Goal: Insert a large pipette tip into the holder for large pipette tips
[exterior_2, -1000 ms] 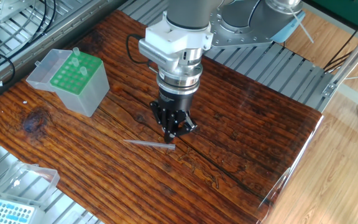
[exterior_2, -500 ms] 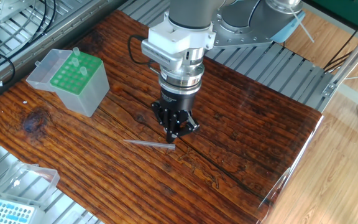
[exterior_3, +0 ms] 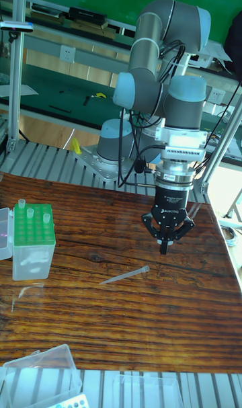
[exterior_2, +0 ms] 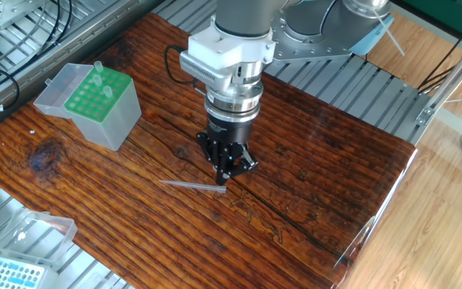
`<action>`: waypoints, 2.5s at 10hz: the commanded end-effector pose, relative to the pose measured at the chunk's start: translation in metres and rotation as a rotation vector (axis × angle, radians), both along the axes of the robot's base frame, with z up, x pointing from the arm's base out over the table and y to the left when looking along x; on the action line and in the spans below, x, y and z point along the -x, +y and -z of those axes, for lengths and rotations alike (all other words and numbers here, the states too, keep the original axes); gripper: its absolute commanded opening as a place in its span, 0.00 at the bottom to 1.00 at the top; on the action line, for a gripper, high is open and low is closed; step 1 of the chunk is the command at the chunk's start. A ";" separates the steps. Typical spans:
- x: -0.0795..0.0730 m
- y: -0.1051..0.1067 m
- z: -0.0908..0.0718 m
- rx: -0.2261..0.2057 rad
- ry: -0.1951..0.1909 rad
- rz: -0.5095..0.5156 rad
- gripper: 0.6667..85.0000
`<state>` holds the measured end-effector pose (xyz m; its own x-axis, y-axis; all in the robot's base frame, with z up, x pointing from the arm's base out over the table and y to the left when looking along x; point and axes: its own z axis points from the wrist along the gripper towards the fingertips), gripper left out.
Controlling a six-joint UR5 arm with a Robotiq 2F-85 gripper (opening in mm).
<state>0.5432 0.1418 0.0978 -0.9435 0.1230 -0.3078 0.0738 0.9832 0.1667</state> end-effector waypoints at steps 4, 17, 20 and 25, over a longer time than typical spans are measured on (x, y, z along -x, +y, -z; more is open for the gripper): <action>0.026 0.005 0.005 0.016 -0.033 0.033 0.00; 0.032 0.010 0.005 -0.008 -0.056 0.077 0.00; 0.033 0.006 0.007 -0.002 -0.050 0.091 0.00; 0.032 0.006 0.007 -0.010 -0.059 0.111 0.00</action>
